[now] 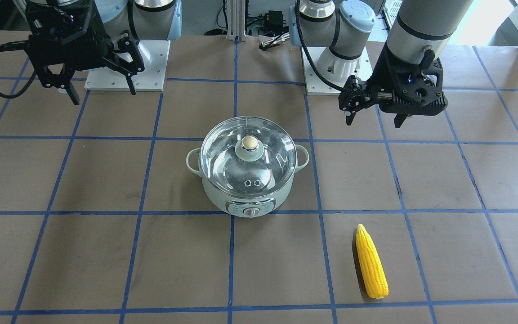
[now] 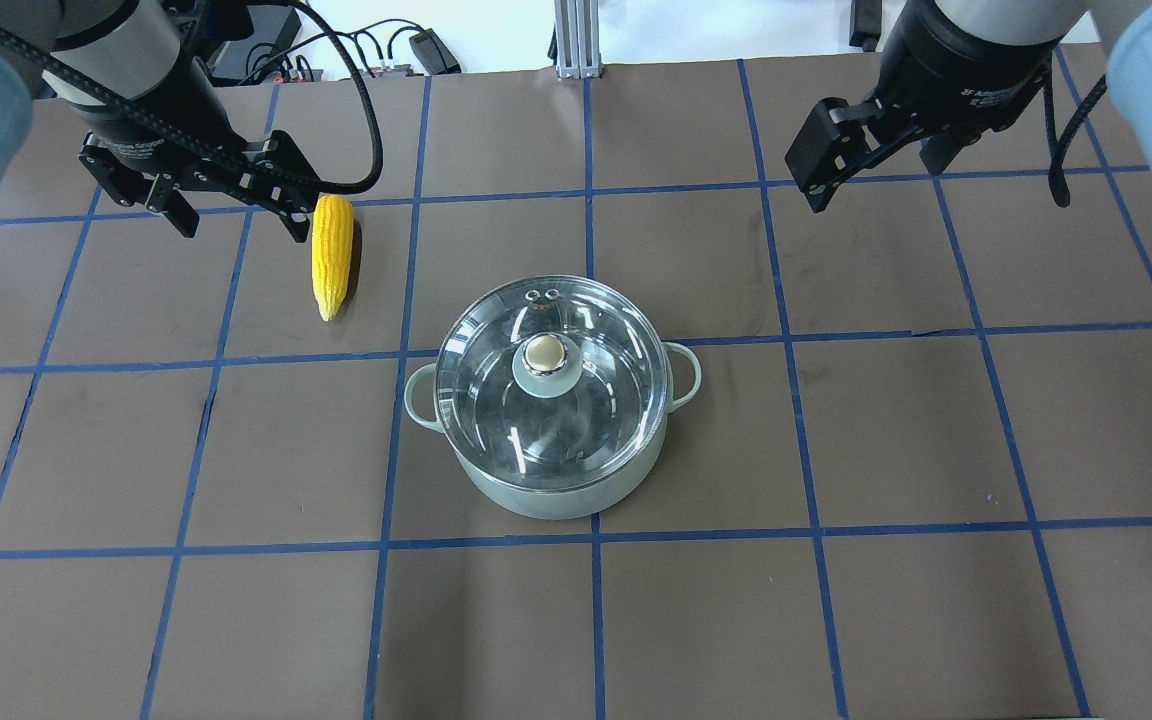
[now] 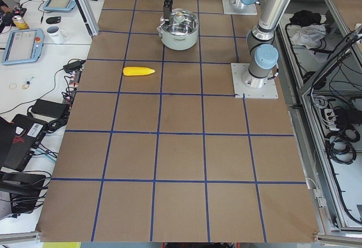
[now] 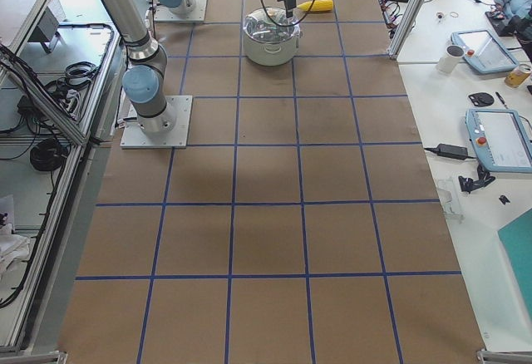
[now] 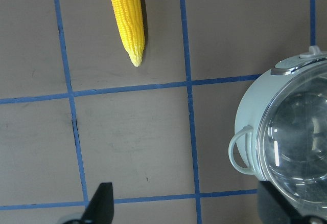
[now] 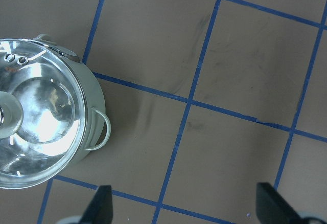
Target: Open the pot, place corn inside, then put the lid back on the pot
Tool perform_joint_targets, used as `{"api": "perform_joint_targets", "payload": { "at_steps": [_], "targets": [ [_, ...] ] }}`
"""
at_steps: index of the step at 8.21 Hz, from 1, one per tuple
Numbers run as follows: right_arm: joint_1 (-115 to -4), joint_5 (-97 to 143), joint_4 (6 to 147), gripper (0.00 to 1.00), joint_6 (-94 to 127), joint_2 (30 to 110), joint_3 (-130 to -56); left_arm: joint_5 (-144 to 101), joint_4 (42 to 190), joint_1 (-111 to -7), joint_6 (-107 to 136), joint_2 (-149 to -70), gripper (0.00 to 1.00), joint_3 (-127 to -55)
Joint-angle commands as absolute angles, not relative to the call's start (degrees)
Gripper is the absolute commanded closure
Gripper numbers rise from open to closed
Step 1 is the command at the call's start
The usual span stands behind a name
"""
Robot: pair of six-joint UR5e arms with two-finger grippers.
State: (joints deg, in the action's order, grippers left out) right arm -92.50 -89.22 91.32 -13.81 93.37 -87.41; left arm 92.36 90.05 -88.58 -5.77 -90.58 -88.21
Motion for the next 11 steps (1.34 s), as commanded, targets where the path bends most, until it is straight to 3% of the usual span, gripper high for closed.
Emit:
{"api": "perform_joint_targets", "payload": {
  "at_steps": [1, 4, 5, 7, 11],
  "targets": [
    [-92.46, -88.77, 90.27, 0.00, -13.80, 93.34, -87.45, 92.37, 90.09, -88.51, -5.80, -90.70, 0.00, -88.24],
    [-92.63, -88.25, 89.56, 0.02, -12.06, 93.17, -87.45, 92.46, 89.04, -86.75, -9.03, -92.28, 0.00, -88.15],
    [-93.33, -88.33, 89.65, 0.08, -4.82, 92.38, -87.63, 92.20, 86.94, -85.79, -9.66, -93.50, 0.00, -88.07],
    [-103.38, -88.85, 94.54, 0.00, 6.19, 88.79, -87.54, 91.67, 76.59, -80.80, -13.60, -98.85, 0.00, -88.07],
    [-114.59, -88.77, 101.42, 0.00, 24.32, 79.82, -88.59, 88.62, 67.17, -79.80, -9.26, -108.61, 0.00, -88.15]
  ]
}}
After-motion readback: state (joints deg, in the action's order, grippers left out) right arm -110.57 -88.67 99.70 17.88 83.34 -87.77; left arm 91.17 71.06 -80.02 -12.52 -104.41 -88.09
